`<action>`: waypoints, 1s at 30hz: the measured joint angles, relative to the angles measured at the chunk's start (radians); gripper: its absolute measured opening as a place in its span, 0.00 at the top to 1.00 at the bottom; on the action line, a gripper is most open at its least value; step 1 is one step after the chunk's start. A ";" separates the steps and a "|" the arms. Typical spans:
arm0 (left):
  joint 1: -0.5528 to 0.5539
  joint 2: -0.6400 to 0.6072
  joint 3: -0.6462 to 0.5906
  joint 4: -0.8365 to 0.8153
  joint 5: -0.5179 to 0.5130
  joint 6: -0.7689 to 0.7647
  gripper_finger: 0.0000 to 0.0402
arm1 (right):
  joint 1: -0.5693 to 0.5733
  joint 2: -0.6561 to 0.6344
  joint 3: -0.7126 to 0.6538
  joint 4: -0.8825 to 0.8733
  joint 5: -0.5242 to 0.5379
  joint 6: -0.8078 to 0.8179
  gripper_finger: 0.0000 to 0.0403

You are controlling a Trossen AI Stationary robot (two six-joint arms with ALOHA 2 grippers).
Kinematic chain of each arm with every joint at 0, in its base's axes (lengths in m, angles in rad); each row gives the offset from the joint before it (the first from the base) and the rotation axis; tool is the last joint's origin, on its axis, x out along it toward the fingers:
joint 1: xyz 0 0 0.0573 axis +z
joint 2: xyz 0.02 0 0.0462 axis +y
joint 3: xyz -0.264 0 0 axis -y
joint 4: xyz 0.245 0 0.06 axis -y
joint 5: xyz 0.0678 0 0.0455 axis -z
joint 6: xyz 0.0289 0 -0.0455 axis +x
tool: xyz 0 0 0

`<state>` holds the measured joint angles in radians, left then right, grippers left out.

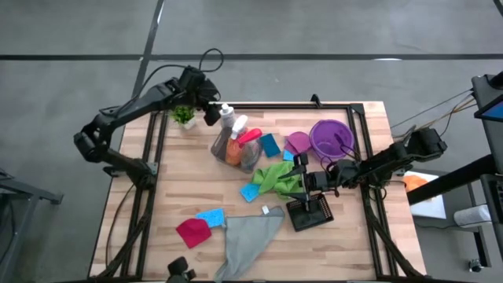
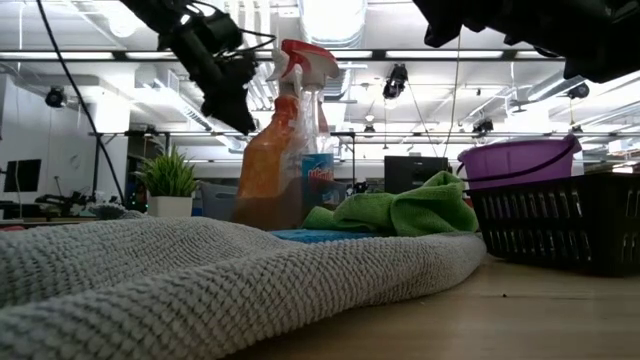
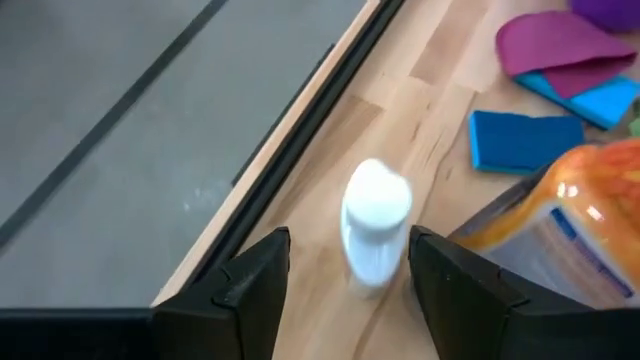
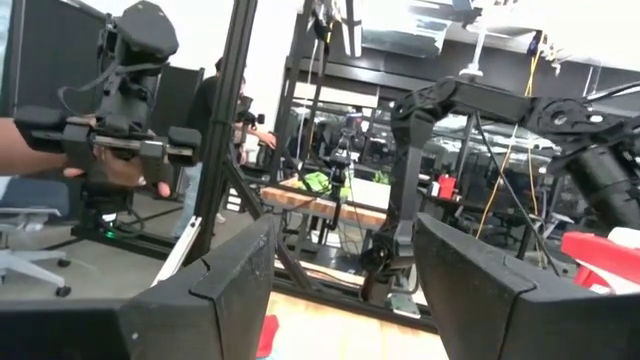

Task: Pick & Place Kitchen Items
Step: Put the white plastic restorer bottle into the black bin

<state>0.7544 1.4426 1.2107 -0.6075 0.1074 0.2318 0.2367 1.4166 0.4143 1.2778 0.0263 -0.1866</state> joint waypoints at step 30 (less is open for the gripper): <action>-0.002 0.125 0.027 0.045 0.057 0.008 0.49 | 0.000 0.001 -0.001 -0.030 0.004 0.024 0.43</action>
<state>0.7525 1.5673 1.2376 -0.5628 0.1646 0.2394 0.2367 1.4174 0.4133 1.2475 0.0299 -0.1631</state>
